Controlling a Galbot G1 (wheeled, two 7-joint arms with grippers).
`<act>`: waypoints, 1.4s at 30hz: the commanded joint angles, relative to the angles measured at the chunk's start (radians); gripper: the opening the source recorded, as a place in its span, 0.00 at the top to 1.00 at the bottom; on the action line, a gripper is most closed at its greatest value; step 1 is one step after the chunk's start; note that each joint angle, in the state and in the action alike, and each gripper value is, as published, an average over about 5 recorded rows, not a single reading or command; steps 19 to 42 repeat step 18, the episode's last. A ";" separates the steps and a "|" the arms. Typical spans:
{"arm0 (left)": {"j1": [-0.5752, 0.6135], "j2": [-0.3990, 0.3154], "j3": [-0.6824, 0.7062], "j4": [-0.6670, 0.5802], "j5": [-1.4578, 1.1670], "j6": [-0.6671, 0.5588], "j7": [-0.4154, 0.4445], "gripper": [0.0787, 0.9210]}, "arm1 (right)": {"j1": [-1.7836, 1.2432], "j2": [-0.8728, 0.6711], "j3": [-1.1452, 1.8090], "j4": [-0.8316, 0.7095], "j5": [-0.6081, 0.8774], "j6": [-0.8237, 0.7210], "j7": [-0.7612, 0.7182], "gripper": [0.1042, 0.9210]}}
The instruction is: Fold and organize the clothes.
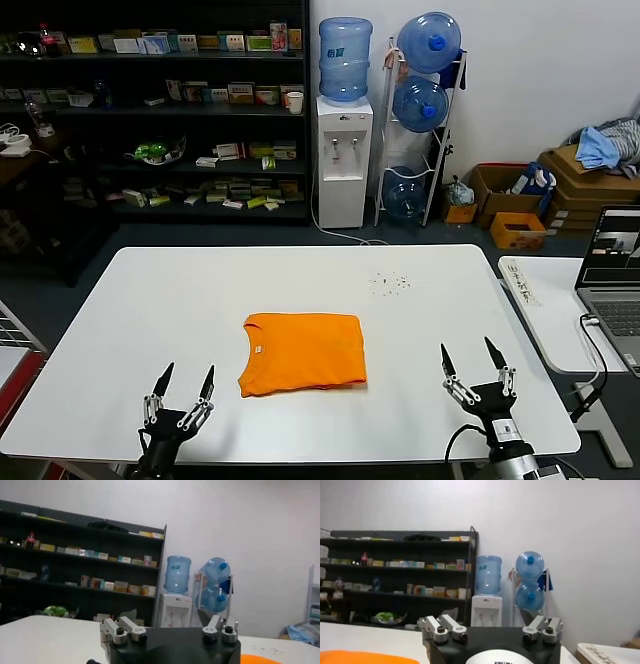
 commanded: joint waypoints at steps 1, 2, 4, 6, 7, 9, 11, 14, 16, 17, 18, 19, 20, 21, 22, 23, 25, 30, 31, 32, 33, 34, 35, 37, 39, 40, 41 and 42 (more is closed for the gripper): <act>0.018 -0.003 -0.032 0.011 -0.013 -0.029 0.037 0.12 | -0.002 0.021 0.007 -0.012 -0.051 0.031 -0.016 0.12; 0.017 -0.003 -0.033 0.011 -0.014 -0.029 0.038 0.12 | 0.000 0.022 0.005 -0.011 -0.054 0.029 -0.016 0.12; 0.016 -0.005 -0.034 0.015 -0.015 -0.031 0.038 0.12 | 0.001 0.023 0.001 -0.010 -0.059 0.025 -0.016 0.12; 0.015 -0.007 -0.036 0.018 -0.018 -0.034 0.038 0.12 | 0.001 0.023 0.000 -0.009 -0.060 0.022 -0.016 0.12; 0.014 -0.009 -0.036 0.019 -0.020 -0.036 0.039 0.12 | 0.001 0.022 -0.001 -0.008 -0.060 0.020 -0.016 0.12; 0.014 -0.012 -0.036 0.019 -0.022 -0.041 0.040 0.12 | 0.000 0.020 -0.001 -0.006 -0.058 0.018 -0.016 0.12; 0.014 -0.015 -0.036 0.019 -0.024 -0.046 0.041 0.12 | 0.000 0.019 -0.001 -0.005 -0.057 0.017 -0.017 0.12; 0.015 -0.020 -0.035 0.018 -0.027 -0.051 0.042 0.12 | -0.003 0.018 -0.002 -0.001 -0.056 0.016 -0.018 0.12; 0.016 -0.022 -0.035 0.018 -0.027 -0.053 0.042 0.12 | -0.005 0.019 -0.004 0.003 -0.056 0.016 -0.018 0.12; 0.016 -0.022 -0.035 0.018 -0.027 -0.053 0.042 0.12 | -0.006 0.019 -0.004 0.004 -0.056 0.015 -0.019 0.12; 0.016 -0.022 -0.035 0.017 -0.026 -0.053 0.042 0.12 | -0.007 0.019 -0.004 0.005 -0.056 0.015 -0.019 0.12; 0.016 -0.022 -0.035 0.017 -0.026 -0.053 0.042 0.12 | -0.007 0.019 -0.004 0.005 -0.056 0.015 -0.019 0.12; 0.016 -0.022 -0.035 0.017 -0.026 -0.053 0.042 0.12 | -0.007 0.019 -0.004 0.005 -0.056 0.015 -0.019 0.12; 0.016 -0.022 -0.035 0.017 -0.026 -0.053 0.042 0.12 | -0.007 0.019 -0.004 0.005 -0.056 0.015 -0.019 0.12; 0.016 -0.022 -0.035 0.017 -0.026 -0.053 0.042 0.12 | -0.007 0.019 -0.004 0.005 -0.056 0.015 -0.019 0.12; 0.016 -0.022 -0.035 0.017 -0.026 -0.053 0.042 0.12 | -0.007 0.019 -0.004 0.005 -0.056 0.015 -0.019 0.12; 0.016 -0.022 -0.035 0.017 -0.026 -0.053 0.042 0.12 | -0.007 0.019 -0.004 0.005 -0.056 0.015 -0.019 0.12; 0.016 -0.022 -0.035 0.017 -0.026 -0.053 0.042 0.12 | -0.007 0.019 -0.004 0.005 -0.056 0.015 -0.019 0.12; 0.016 -0.022 -0.035 0.017 -0.026 -0.053 0.042 0.12 | -0.007 0.019 -0.004 0.005 -0.056 0.015 -0.019 0.12; 0.016 -0.022 -0.035 0.017 -0.026 -0.053 0.042 0.12 | -0.007 0.019 -0.004 0.005 -0.056 0.015 -0.019 0.12; 0.016 -0.022 -0.035 0.017 -0.026 -0.053 0.042 0.12 | -0.007 0.019 -0.004 0.005 -0.056 0.015 -0.019 0.12; 0.016 -0.022 -0.035 0.017 -0.026 -0.053 0.042 0.12 | -0.007 0.019 -0.004 0.005 -0.056 0.015 -0.019 0.12; 0.016 -0.022 -0.035 0.017 -0.026 -0.053 0.042 0.12 | -0.007 0.019 -0.004 0.005 -0.056 0.015 -0.019 0.12; 0.016 -0.022 -0.035 0.017 -0.026 -0.053 0.042 0.12 | -0.007 0.019 -0.004 0.005 -0.056 0.015 -0.019 0.12; 0.016 -0.022 -0.035 0.017 -0.026 -0.053 0.042 0.12 | -0.007 0.019 -0.004 0.005 -0.056 0.015 -0.019 0.12; 0.016 -0.022 -0.035 0.017 -0.026 -0.053 0.042 0.12 | -0.007 0.019 -0.004 0.005 -0.056 0.015 -0.019 0.12; 0.016 -0.022 -0.035 0.017 -0.026 -0.053 0.042 0.12 | -0.007 0.019 -0.004 0.005 -0.056 0.015 -0.019 0.12; 0.016 -0.022 -0.035 0.017 -0.026 -0.053 0.042 0.12 | -0.007 0.019 -0.004 0.005 -0.056 0.015 -0.019 0.12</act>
